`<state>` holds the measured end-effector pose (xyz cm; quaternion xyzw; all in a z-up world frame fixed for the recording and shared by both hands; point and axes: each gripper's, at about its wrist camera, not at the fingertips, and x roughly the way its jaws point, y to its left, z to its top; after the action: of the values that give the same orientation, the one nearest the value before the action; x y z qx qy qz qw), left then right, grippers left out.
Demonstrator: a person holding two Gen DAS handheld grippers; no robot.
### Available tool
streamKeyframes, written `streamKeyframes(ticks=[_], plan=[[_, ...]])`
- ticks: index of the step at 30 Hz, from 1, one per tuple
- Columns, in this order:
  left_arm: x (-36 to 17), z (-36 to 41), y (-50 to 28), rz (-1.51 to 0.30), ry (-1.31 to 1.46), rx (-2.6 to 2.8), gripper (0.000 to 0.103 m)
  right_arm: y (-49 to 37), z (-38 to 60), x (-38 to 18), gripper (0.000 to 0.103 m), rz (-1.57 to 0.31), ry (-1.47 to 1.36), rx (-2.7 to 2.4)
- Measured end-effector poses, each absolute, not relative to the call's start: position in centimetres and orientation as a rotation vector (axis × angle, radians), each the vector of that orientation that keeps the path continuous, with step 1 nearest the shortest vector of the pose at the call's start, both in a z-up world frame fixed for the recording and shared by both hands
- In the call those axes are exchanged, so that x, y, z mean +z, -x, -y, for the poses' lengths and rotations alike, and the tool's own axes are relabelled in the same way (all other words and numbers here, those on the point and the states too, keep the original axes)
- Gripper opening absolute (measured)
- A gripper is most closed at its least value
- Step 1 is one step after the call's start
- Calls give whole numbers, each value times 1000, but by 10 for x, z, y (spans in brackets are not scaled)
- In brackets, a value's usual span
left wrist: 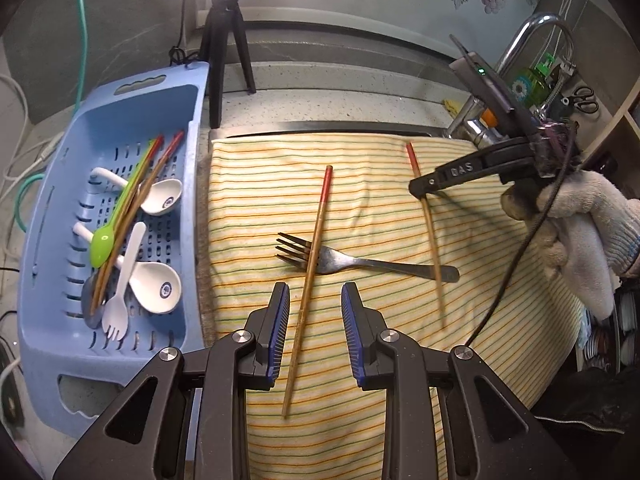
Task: Organize utensils
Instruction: 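Grasp a red-tipped chopstick with the left gripper while the right grasps another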
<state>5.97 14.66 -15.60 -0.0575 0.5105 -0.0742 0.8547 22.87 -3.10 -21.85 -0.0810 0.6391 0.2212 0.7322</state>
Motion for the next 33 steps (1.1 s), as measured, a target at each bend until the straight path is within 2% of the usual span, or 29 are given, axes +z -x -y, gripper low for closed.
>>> streamKeyframes(ticks=[5, 11, 16, 25, 29, 31, 33], plan=[[-167, -135, -74, -1110, 87, -161, 25, -220, 49, -216, 15, -1420, 150, 539], [-172, -122, -102, -1137, 23, -173, 25, -213, 80, -213, 15, -1447, -67, 591], [-184, -114, -131, -1183, -16, -195, 25, -214, 91, -217, 15, -1450, -143, 577], [-202, -102, -152, -1253, -117, -209, 25, -213, 73, -222, 15, -1439, -110, 589], [-208, -97, -156, -1259, -127, -205, 18, -214, 71, -222, 15, -1442, -97, 583], [-207, -97, -158, -1251, -118, -201, 9, -215, 68, -222, 15, -1439, -82, 585], [-207, -98, -157, -1244, -106, -199, 6, -214, 67, -222, 15, -1436, -69, 589]])
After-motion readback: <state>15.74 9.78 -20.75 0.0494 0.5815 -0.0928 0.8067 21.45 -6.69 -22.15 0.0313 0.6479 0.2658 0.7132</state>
